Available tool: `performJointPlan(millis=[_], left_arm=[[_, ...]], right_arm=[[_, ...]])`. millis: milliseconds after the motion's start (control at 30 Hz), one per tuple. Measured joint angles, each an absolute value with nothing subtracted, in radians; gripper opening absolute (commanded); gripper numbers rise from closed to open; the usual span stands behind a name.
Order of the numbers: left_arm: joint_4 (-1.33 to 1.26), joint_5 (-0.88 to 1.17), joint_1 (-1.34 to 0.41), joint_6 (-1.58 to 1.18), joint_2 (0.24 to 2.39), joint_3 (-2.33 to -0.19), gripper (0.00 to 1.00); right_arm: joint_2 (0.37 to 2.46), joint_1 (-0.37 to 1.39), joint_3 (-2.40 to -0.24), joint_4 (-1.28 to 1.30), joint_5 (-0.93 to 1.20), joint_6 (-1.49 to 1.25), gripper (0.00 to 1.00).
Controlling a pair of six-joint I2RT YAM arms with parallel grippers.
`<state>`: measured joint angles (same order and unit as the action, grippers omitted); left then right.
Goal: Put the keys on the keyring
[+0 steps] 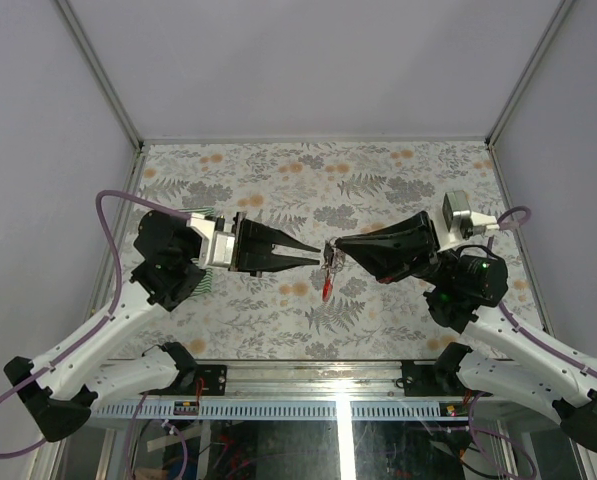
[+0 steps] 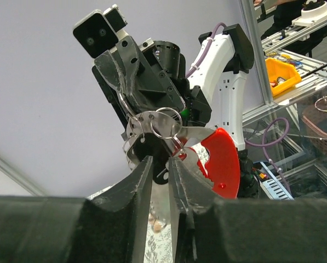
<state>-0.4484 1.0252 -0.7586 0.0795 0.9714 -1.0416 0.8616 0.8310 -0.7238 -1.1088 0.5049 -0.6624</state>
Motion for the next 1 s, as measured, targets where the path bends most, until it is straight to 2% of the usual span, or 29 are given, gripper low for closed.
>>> performJointPlan(millis=[267,667,1000], left_arm=[[-0.499,0.968,-0.76,0.017,0.952,-1.026,0.22],[-0.772,0.88,-0.793,-0.228,0.977,-0.956,0.28],[-0.817,0.83,-0.81,-0.258,0.987,-0.918,0.29]], right_arm=[[0.859,0.831,-0.723,-1.119,0.517,-0.631,0.0],[0.83,0.831,-0.719,-1.005,0.562,-0.444,0.0],[0.819,0.831,-0.719,-0.971,0.579,-0.364,0.01]])
